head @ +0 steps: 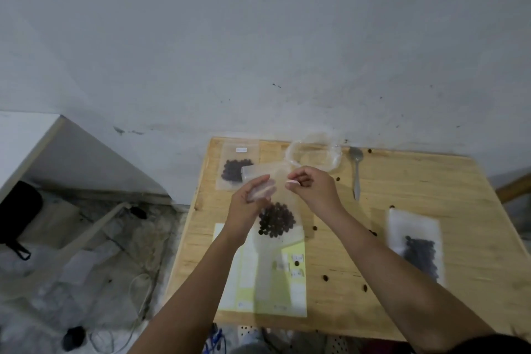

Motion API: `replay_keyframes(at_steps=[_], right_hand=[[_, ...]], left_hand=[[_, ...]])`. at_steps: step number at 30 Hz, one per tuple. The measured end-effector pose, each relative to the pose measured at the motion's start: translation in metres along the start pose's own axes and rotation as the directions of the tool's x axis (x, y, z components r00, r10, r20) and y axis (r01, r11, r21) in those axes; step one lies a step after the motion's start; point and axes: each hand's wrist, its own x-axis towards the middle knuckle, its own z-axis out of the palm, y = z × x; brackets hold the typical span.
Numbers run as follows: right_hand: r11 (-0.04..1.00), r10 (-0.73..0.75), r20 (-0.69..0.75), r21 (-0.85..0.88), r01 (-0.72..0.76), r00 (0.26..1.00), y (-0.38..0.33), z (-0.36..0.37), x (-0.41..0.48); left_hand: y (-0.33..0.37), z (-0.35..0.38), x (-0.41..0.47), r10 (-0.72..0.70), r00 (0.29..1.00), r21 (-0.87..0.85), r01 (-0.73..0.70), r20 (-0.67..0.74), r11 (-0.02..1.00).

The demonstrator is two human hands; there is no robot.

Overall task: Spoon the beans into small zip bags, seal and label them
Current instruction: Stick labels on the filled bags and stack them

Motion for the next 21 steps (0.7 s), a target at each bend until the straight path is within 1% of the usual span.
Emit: replay_keyframes(at_steps=[3, 6, 13, 21], right_hand=[[1.0, -0.02, -0.02, -0.013, 0.02, 1.0, -0.007, 0.004, 0.005], [0.999, -0.03, -0.064, -0.022, 0.029, 0.998, -0.011, 0.004, 0.007], [0.999, -0.052, -0.077, 0.003, 0.052, 0.996, -0.016, 0.006, 0.007], [0.999, -0.04, -0.092, 0.007, 0.04, 0.995, -0.019, 0.012, 0.009]], left_hand=[[0.006, 0.008, 0.001, 0.001, 0.998, -0.015, -0.001, 0.062, 1.0], [0.011, 0.012, 0.002, 0.012, 0.997, -0.007, -0.012, 0.081, 1.0], [0.015, 0.016, 0.006, 0.002, 0.998, 0.0, -0.002, 0.062, 1.0], [0.017, 0.017, 0.011, 0.001, 0.998, -0.021, 0.0, 0.058, 1.0]])
